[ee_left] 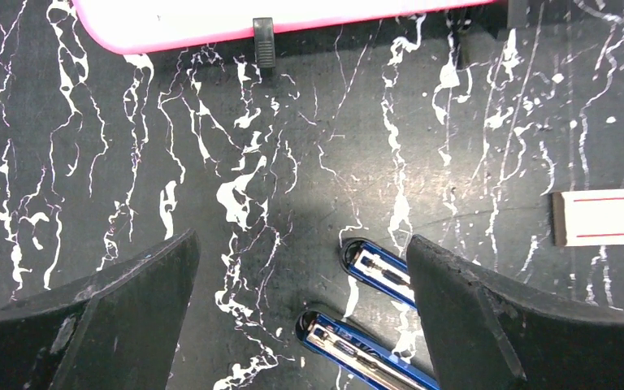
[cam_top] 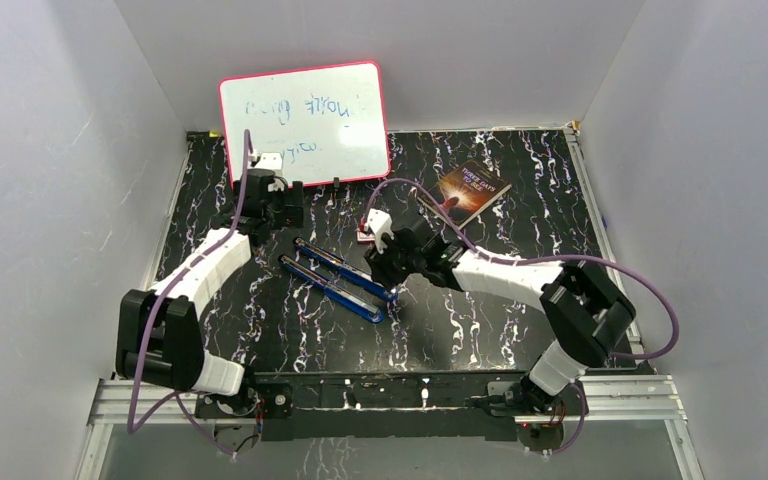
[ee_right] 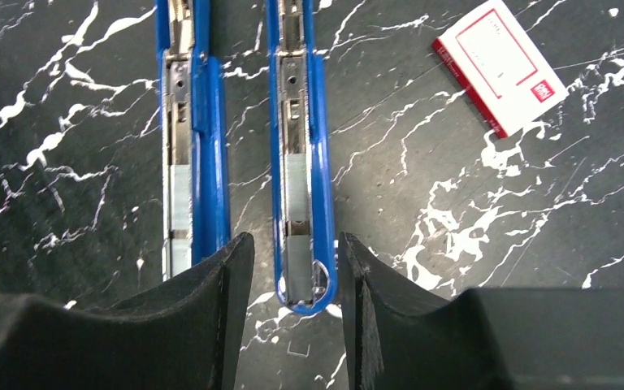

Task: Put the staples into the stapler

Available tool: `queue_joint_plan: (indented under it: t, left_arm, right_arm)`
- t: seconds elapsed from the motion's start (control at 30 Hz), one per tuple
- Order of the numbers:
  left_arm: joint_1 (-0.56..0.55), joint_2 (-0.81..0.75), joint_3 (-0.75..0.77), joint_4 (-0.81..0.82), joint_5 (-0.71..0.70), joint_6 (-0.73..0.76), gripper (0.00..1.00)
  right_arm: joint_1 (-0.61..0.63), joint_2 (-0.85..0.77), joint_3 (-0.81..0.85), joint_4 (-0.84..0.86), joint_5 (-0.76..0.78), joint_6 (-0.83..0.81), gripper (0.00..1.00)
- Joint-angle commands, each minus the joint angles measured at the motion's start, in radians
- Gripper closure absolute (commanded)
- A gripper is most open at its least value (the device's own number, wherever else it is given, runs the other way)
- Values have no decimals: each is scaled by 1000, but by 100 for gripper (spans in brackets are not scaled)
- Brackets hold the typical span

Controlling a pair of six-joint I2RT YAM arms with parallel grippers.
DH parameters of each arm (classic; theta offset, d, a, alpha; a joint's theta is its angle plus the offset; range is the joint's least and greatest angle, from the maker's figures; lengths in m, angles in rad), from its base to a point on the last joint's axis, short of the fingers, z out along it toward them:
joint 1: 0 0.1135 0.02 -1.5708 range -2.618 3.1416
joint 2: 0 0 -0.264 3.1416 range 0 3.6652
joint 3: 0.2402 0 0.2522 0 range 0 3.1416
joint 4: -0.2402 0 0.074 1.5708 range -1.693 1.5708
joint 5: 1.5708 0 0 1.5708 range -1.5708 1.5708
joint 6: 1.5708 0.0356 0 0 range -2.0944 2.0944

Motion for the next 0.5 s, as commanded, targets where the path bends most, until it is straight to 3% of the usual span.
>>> queue_joint_plan:
  t: [0.0, 0.3, 0.47]
  left_arm:
    - [22, -95, 43, -10, 34, -107, 2]
    - [22, -215, -99, -44, 149, -502, 2]
    - [21, -271, -219, -31, 213, -593, 2]
  right_arm:
    - [23, -108, -43, 76, -77, -36, 50]
    - [157, -155, -158, 134, 3, 33, 50]
    - [190, -102, -175, 161, 67, 62, 50]
